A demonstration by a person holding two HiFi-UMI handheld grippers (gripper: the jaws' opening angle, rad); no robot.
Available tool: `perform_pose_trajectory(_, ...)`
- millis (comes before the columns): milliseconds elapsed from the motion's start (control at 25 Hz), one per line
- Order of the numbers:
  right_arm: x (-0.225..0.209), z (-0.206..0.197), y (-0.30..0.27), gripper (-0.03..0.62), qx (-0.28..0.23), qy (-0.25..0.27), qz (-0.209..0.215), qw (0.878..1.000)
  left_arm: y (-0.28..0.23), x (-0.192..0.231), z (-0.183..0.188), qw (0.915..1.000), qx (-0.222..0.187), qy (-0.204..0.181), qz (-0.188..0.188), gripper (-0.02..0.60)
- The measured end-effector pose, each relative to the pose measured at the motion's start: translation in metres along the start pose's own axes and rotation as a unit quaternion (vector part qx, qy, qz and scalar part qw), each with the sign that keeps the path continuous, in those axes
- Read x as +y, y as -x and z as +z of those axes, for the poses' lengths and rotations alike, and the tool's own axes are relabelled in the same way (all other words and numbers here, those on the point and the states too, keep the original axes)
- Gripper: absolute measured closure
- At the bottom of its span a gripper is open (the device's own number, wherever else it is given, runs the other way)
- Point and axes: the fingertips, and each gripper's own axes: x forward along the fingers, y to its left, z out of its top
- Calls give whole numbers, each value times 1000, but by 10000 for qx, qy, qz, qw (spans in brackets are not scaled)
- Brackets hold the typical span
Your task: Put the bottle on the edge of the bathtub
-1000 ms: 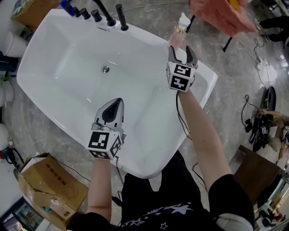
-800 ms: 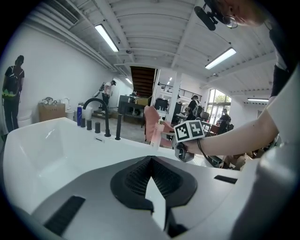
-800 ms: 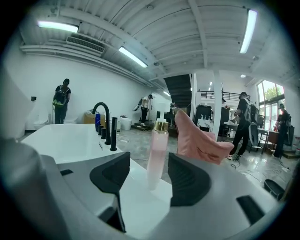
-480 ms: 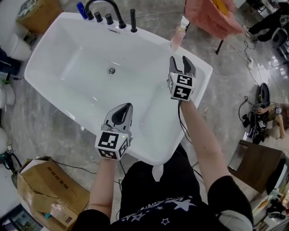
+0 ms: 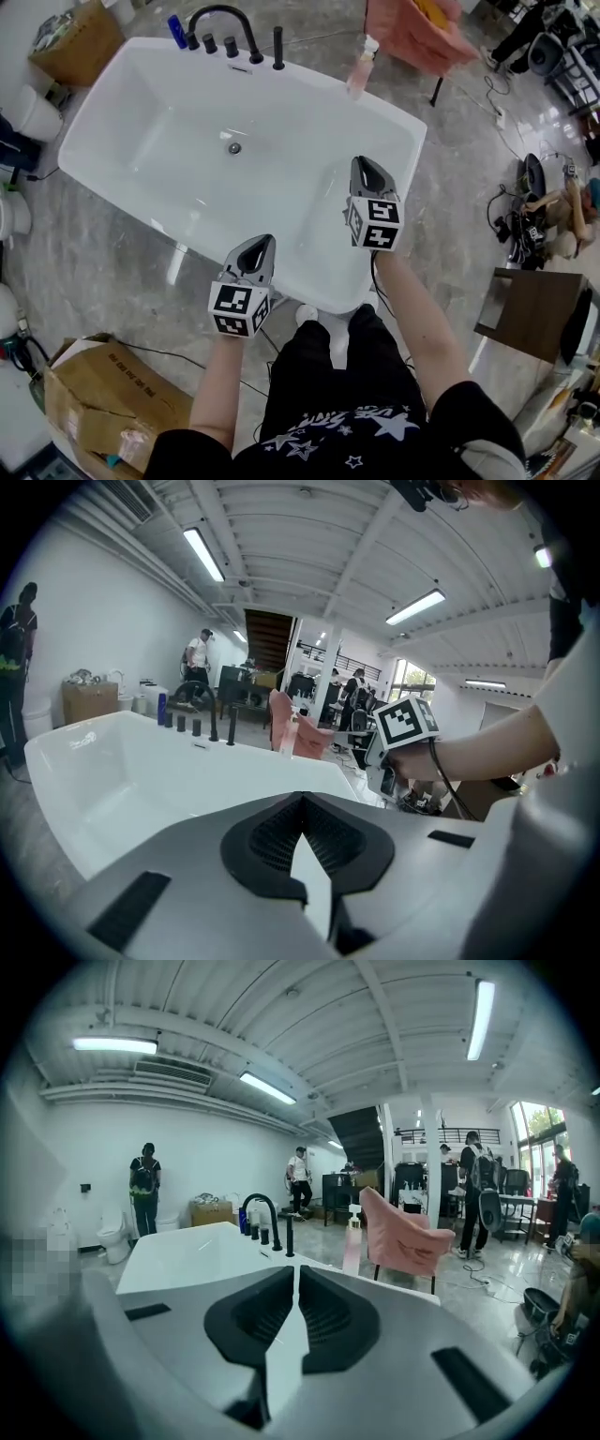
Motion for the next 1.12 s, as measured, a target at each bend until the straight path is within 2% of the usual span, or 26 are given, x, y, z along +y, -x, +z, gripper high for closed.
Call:
perform_pose_trajectory(120,6,-2,31,577,57,61,25,10000,10,-10,-7,9999,94,54,-118,566)
perform_pose_trajectory(280,0,3,61,579,86,-20,53,9999,9,-25,-1,9995,129,-54,-275,566)
perform_pose_trajectory(560,-11,11,103,580,-6,-179,96,9998,11,-56,19,9993,-40,-107,-352,566)
perform_pose_trajectory(960,-29,32,207,580,-318,-329,91,9989,58,-131,20,9989,-96,-283,-367,566)
perform_pose_trajectory(1120,-35,30,258,580,-406,-316,151,9986,82,-169,17,9980,-143,-478,-391,566)
